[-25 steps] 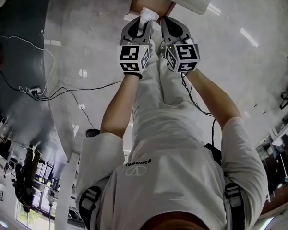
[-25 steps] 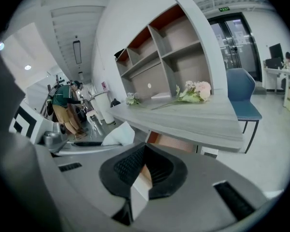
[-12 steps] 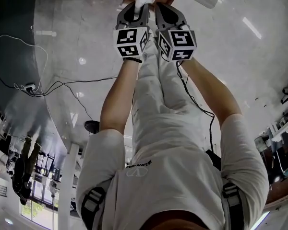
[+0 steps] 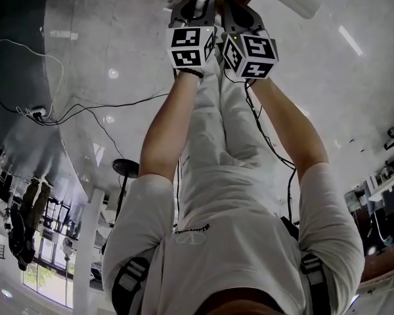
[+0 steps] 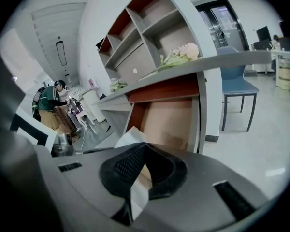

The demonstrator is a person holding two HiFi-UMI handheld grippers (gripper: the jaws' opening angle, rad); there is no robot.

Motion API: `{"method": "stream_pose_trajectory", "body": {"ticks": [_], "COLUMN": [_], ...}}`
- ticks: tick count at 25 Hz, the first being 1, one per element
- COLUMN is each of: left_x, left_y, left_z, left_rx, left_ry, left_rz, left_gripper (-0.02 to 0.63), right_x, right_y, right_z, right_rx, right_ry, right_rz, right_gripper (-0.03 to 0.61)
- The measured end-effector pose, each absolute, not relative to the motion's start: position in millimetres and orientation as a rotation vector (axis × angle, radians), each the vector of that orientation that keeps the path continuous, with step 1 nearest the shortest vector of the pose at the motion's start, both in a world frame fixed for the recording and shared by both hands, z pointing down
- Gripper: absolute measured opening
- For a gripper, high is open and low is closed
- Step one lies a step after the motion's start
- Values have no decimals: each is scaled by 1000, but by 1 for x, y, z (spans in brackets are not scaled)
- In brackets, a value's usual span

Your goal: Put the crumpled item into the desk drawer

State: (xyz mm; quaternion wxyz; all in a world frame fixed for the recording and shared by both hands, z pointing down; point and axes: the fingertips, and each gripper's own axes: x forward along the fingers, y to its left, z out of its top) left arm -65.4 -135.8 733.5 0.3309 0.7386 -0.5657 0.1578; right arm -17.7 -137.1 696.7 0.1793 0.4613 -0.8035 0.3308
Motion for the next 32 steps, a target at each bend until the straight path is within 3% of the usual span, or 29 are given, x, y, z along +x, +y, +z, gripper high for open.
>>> {"method": "stream_pose_trajectory", "body": {"ticks": [23,32], "left_x": [-67,-66], "left_y": [-141,-141], "left_z": [765,765], "left_rx": [1907,1893], "left_ry": [-1426,-1428], "left_rz": [423,437], "left_gripper": [95,127], "right_x": [-17,-19], "right_y": [-145,-147], "right_z": [732,731], "right_rx": [1304,1303], "right_ry": [-2197,-2198], "right_rz": [946,939], "right_gripper": [-2,-2]}}
